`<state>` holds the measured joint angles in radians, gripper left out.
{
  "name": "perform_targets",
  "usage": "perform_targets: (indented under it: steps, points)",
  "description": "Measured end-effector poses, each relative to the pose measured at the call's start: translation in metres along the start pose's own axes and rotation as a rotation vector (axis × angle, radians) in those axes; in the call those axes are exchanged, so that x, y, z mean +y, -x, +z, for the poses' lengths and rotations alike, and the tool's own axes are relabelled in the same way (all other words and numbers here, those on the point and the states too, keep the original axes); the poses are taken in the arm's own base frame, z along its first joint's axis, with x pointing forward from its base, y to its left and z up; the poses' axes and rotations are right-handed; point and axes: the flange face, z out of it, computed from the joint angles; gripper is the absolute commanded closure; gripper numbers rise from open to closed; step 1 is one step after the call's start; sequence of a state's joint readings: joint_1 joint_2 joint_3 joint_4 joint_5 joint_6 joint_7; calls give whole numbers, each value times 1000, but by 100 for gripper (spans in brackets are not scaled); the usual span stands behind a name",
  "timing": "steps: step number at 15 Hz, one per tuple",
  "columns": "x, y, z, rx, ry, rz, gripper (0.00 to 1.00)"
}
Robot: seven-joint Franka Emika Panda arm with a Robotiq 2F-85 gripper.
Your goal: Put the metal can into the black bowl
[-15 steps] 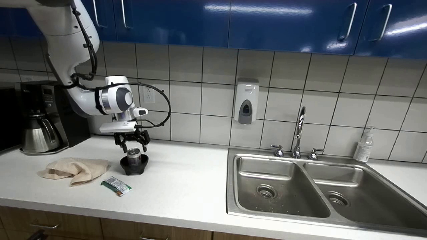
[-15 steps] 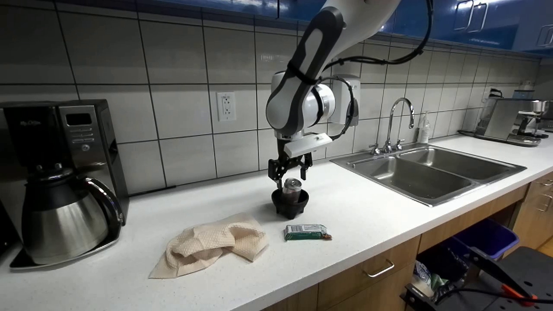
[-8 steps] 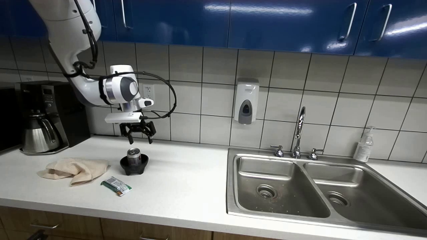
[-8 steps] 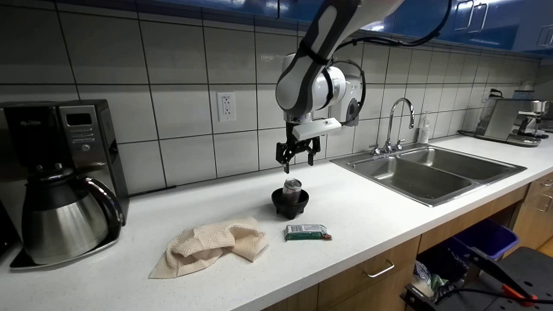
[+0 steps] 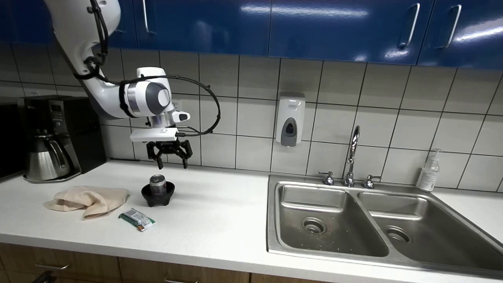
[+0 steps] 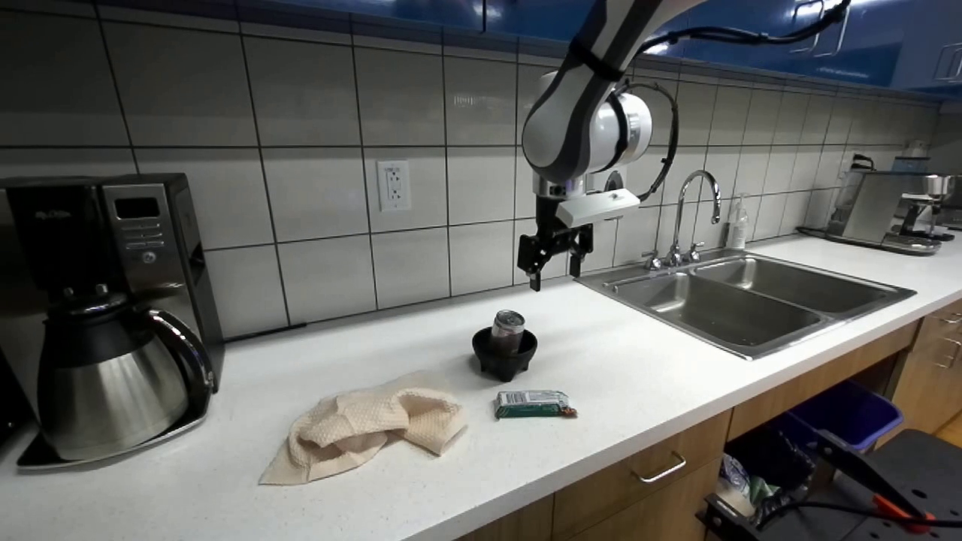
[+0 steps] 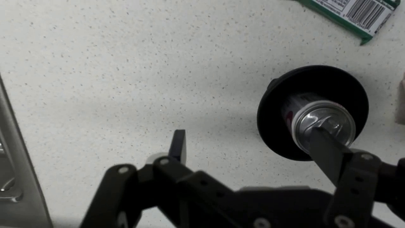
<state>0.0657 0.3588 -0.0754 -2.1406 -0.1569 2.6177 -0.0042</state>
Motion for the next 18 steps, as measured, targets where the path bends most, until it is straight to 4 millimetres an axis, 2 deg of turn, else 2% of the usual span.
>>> perform_targets:
  steps: [5,10,13,18]
  points:
    - [21,36,-13,22,-13,-61,0]
    - [28,63,-23,34,-41,-116,0]
    - [28,71,-27,35,-46,-132,0]
    - [27,73,-24,28,-48,-134,0]
